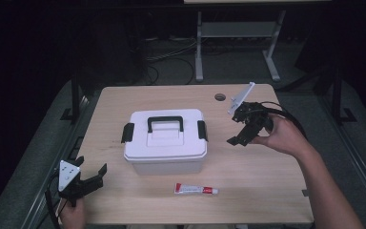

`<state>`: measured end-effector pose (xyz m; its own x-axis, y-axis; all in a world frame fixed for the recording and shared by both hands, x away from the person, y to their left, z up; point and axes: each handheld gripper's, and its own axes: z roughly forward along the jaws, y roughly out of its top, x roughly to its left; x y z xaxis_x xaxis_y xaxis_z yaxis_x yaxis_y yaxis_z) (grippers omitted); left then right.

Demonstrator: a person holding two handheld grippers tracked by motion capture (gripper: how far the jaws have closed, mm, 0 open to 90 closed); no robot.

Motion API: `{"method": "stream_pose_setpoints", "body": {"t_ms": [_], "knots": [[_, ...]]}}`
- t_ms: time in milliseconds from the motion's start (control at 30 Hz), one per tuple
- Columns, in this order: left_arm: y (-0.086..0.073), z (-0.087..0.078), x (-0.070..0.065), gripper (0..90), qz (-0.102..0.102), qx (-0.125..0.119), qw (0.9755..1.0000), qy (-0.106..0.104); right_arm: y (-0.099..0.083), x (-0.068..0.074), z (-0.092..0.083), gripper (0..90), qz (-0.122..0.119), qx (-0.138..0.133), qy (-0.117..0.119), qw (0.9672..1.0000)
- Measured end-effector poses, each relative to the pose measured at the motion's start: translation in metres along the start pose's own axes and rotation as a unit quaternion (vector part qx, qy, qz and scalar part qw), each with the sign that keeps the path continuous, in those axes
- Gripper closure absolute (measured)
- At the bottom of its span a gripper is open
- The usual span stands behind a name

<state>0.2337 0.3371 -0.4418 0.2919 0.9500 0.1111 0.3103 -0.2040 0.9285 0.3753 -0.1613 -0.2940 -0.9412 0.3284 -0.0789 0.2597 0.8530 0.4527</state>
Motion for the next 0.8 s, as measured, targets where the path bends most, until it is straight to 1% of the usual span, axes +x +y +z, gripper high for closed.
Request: {"method": "stream_pose_setpoints", "body": {"t_ms": [33, 67, 167, 200, 233, 267, 300, 333, 433, 467, 500, 567, 633, 700, 733, 767, 800], "knots": [[0.0, 0.0, 0.0, 13.8, 0.0, 0.001, 1.0, -0.001, 0.003, -0.001, 0.0, 15.6, -0.004, 0.002, 0.0, 1.0], [0.0, 0.001, -0.001, 13.8, -0.001, 0.001, 1.0, -0.003, 0.013, -0.001, -0.001, 15.6, -0.009, 0.006, 0.002, 0.9999], [0.001, 0.002, -0.002, 13.8, 0.001, 0.0, 1.0, -0.003, 0.027, -0.002, -0.002, 15.6, -0.02, 0.009, 0.006, 0.9998], [0.001, 0.002, -0.002, 13.9, 0.001, 0.0, 1.0, -0.003, 0.027, -0.002, -0.002, 15.6, -0.02, 0.009, 0.006, 0.9998], [0.001, 0.002, -0.002, 13.8, 0.001, 0.0, 1.0, -0.004, 0.039, -0.002, -0.002, 15.6, -0.029, 0.011, 0.008, 0.9995], [0.001, 0.002, -0.002, 13.8, 0.001, 0.0, 1.0, -0.004, 0.043, -0.002, -0.002, 15.6, -0.033, 0.011, 0.009, 0.9993], [0.001, 0.002, -0.002, 13.8, 0.001, 0.0, 1.0, -0.005, 0.043, -0.002, -0.002, 15.6, -0.033, 0.011, 0.009, 0.9993], [0.001, 0.003, -0.002, 13.8, -0.001, -0.002, 1.0, -0.005, 0.055, -0.002, -0.002, 15.6, -0.044, 0.016, 0.011, 0.9988], [0.002, 0.003, -0.002, 13.8, -0.002, -0.003, 1.0, -0.006, 0.071, -0.001, 0.0, 15.9, -0.053, 0.025, 0.014, 0.9982], [0.002, 0.003, -0.001, 13.8, -0.001, -0.002, 1.0, -0.007, 0.071, -0.001, 0.0, 15.9, -0.053, 0.025, 0.014, 0.9982], [0.002, 0.003, -0.001, 13.8, -0.001, -0.002, 1.0, -0.008, 0.082, -0.001, 0.002, 17.3, -0.061, 0.03, 0.02, 0.9975], [0.002, 0.003, -0.001, 13.8, 0.0, -0.002, 1.0, -0.008, 0.085, -0.001, 0.003, 17.4, -0.065, 0.031, 0.021, 0.9972], [0.002, 0.003, -0.001, 13.9, 0.0, -0.002, 1.0, -0.008, 0.1, -0.002, 0.008, 17.5, -0.069, 0.035, 0.025, 0.9967], [0.002, 0.003, -0.002, 13.8, 0.0, -0.002, 1.0, -0.008, 0.108, -0.002, 0.01, 20.1, -0.076, 0.039, 0.027, 0.996], [0.002, 0.003, -0.002, 13.8, 0.0, -0.002, 1.0, -0.009, 0.108, -0.002, 0.01, 20.1, -0.076, 0.039, 0.027, 0.996], [0.002, 0.003, -0.003, 13.9, 0.0, -0.003, 0.9999, -0.01, 0.113, -0.002, 0.012, 20.7, -0.079, 0.037, 0.03, 0.9957], [0.003, 0.003, -0.003, 13.8, 0.004, -0.002, 0.9999, -0.009, 0.123, 0.001, 0.016, 21.4, -0.087, 0.035, 0.033, 0.995]]}}
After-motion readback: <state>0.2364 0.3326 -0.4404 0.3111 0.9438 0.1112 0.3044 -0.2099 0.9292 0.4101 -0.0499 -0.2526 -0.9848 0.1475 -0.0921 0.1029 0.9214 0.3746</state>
